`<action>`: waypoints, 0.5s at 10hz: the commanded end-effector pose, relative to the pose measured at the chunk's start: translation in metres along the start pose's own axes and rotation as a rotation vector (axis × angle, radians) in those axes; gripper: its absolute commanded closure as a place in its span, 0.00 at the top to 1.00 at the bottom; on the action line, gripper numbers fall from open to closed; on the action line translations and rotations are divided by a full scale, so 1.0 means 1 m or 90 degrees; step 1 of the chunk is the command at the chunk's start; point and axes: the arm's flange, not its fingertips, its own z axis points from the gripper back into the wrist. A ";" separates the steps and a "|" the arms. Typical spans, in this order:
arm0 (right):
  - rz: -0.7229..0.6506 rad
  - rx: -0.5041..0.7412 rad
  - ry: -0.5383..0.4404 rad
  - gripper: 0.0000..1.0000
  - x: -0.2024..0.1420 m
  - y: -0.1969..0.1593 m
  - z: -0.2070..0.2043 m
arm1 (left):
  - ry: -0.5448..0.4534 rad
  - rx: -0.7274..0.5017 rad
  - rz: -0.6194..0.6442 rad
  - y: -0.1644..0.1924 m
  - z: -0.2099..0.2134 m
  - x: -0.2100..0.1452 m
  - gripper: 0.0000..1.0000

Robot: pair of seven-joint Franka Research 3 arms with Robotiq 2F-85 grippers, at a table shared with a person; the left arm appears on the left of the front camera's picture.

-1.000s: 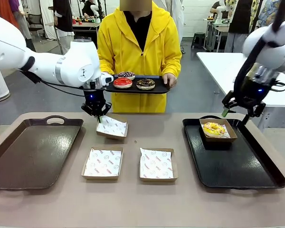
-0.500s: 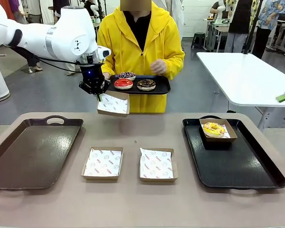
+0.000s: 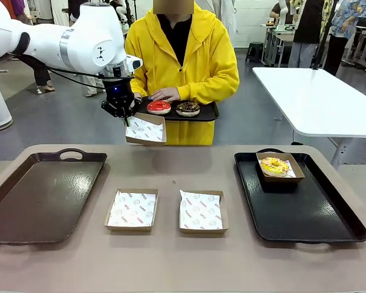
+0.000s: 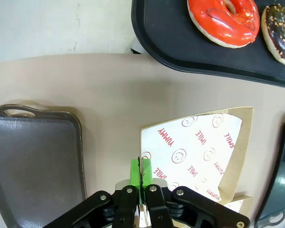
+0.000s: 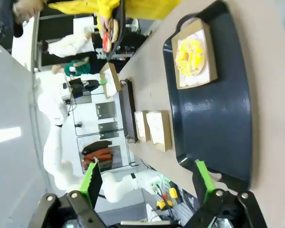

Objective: Individually package the donuts and arrange them on the tray.
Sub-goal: Place the picked Paper togo box on the Handle tray while simultaneously picking up another Paper togo box from the table with the other hand.

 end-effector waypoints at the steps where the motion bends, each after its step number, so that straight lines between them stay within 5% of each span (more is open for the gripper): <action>1: -0.012 0.029 0.015 1.00 0.015 -0.015 0.005 | -0.001 -0.006 -0.007 0.001 0.000 -0.002 0.00; 5: -0.027 0.006 0.015 1.00 0.010 -0.024 -0.001 | -0.001 -0.006 -0.007 0.001 0.000 -0.002 0.00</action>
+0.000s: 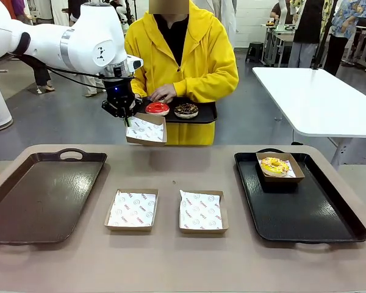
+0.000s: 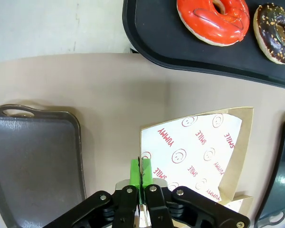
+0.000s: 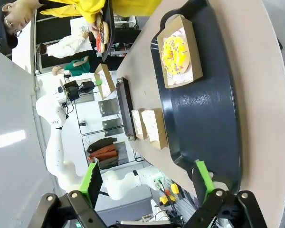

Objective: Individually package the donuts and arrange them on the tray.
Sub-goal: Place the picked Paper togo box on the Handle tray while simultaneously picking up another Paper togo box from the table with the other hand.

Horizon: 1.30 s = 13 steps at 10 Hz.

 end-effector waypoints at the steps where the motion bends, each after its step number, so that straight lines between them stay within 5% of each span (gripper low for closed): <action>1: 0.002 0.002 -0.004 1.00 -0.005 0.002 0.001 | -0.001 -0.005 -0.005 0.002 0.000 -0.002 0.00; 13: 0.002 0.002 -0.004 1.00 -0.005 0.002 0.001 | -0.001 -0.005 -0.005 0.002 0.000 -0.002 0.00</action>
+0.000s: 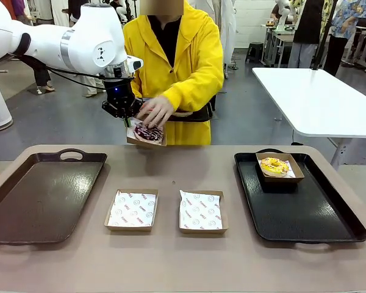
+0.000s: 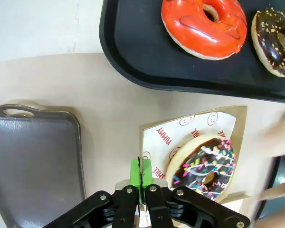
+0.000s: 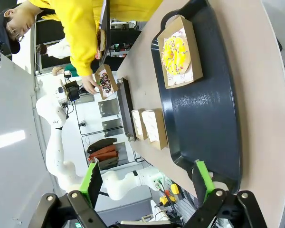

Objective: Individually package the donuts and arrange them on the tray.
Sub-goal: Place the picked Paper togo box on the Handle tray while simultaneously picking up another Paper togo box from the table with the other hand.

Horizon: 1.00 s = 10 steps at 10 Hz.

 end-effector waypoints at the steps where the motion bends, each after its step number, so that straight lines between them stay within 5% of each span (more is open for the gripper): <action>1: 0.001 0.002 -0.002 1.00 -0.004 0.002 -0.001 | -0.002 -0.005 -0.005 0.002 0.001 -0.002 0.00; 10: 0.001 0.002 -0.002 1.00 -0.004 0.002 -0.001 | -0.002 -0.005 -0.005 0.002 0.001 -0.002 0.00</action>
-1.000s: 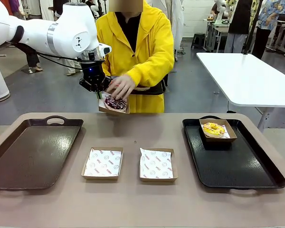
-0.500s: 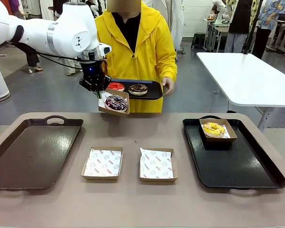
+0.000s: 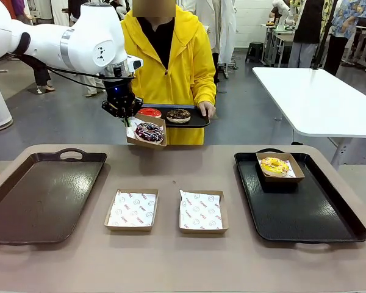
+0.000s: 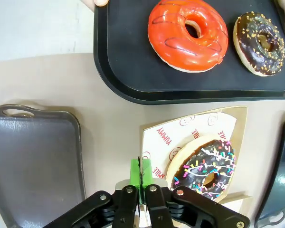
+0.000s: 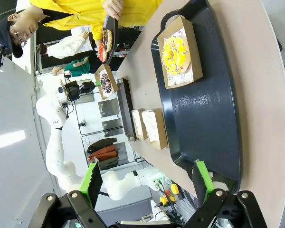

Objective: Individually package the donuts and arrange them on the tray.
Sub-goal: Place the picked Paper togo box on the Handle tray while simultaneously picking up another Paper togo box from the table with the other hand.

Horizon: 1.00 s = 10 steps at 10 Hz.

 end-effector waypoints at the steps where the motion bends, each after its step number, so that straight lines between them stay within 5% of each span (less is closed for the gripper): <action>1: 0.001 0.002 -0.002 1.00 -0.004 0.002 -0.001 | -0.002 -0.005 -0.005 0.002 0.001 -0.002 0.00; 4: 0.000 0.000 0.000 1.00 0.000 0.000 0.000 | 0.000 0.000 0.000 0.000 0.000 0.000 0.01; 10: 0.174 -0.270 -0.058 1.00 -0.050 0.137 -0.103 | 0.026 0.027 -0.126 0.129 0.060 -0.026 0.01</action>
